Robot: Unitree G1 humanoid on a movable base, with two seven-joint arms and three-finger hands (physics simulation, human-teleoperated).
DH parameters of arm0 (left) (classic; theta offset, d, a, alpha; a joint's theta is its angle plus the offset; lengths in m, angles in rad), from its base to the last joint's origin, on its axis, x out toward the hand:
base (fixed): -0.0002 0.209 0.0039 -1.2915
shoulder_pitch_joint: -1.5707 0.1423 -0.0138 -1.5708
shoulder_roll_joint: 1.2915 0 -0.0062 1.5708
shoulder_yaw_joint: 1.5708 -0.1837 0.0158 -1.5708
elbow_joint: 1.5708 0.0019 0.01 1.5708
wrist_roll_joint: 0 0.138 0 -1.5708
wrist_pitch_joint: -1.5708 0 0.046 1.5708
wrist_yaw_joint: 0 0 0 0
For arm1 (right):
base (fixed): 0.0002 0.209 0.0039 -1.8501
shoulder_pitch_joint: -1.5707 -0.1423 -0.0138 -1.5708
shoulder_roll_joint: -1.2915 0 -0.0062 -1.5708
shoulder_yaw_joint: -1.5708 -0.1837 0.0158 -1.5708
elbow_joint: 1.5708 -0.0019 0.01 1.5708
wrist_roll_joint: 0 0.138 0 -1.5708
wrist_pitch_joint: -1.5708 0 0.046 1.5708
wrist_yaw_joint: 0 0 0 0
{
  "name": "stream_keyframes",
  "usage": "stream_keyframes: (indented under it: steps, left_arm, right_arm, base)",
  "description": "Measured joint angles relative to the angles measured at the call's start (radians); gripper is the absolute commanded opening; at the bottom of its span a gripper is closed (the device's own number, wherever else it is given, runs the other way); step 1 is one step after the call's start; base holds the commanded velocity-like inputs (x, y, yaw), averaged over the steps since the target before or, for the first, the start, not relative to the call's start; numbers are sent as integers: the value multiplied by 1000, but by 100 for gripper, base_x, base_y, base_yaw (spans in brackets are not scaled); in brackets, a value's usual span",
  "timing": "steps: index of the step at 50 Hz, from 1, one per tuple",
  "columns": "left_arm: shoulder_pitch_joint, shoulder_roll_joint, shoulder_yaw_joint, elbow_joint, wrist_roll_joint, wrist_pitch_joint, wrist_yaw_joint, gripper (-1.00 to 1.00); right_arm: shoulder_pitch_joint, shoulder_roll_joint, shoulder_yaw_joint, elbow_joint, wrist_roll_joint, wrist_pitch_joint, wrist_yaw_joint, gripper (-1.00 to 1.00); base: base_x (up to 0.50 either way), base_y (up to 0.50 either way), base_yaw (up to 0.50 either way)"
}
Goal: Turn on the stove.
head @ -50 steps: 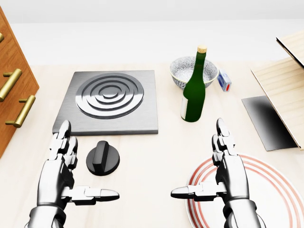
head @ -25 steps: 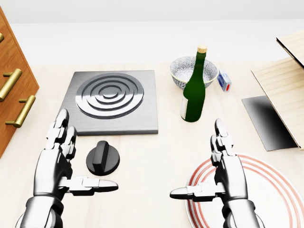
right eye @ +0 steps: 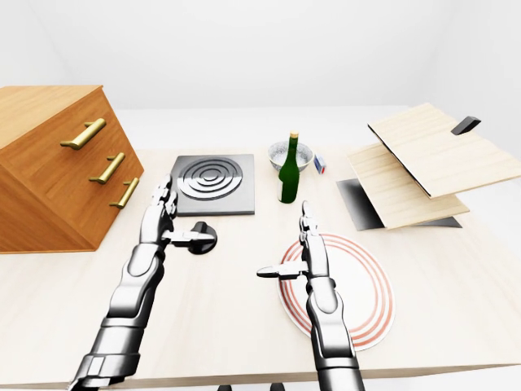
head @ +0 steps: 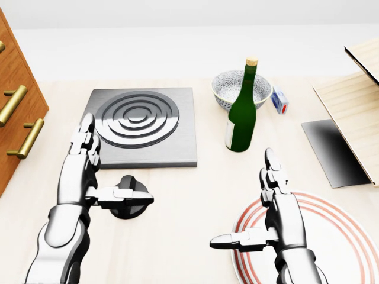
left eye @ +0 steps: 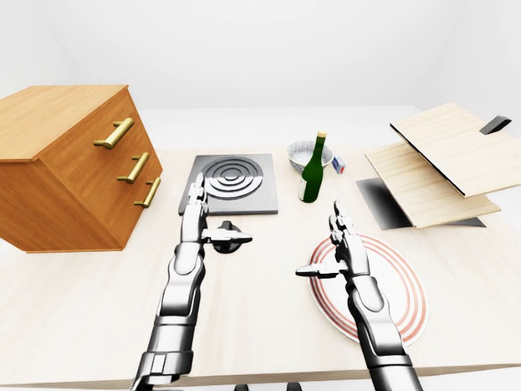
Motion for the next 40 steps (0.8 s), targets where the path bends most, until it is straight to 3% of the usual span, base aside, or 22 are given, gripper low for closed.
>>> stream_keyframes:
  steps: [15,25,35,40]
  left_arm:
    - [-147,11,-4,272,44,-1,26,100]
    - [-212,16,-3,414,56,-19,47,100]
    - [-238,16,-6,502,67,-52,60,100]
    - [-230,19,-5,529,70,-80,62,100]
  right_arm:
    - [-5,0,0,13,1,-5,3,100]
    - [-7,-1,1,16,1,-6,6,100]
    - [-9,-1,0,22,0,-6,7,100]
    - [-10,-1,1,25,-1,-7,8,100]
  base:
    - [0,0,0]
    - [0,0,0]
    - [0,0,0]
    - [0,0,0]
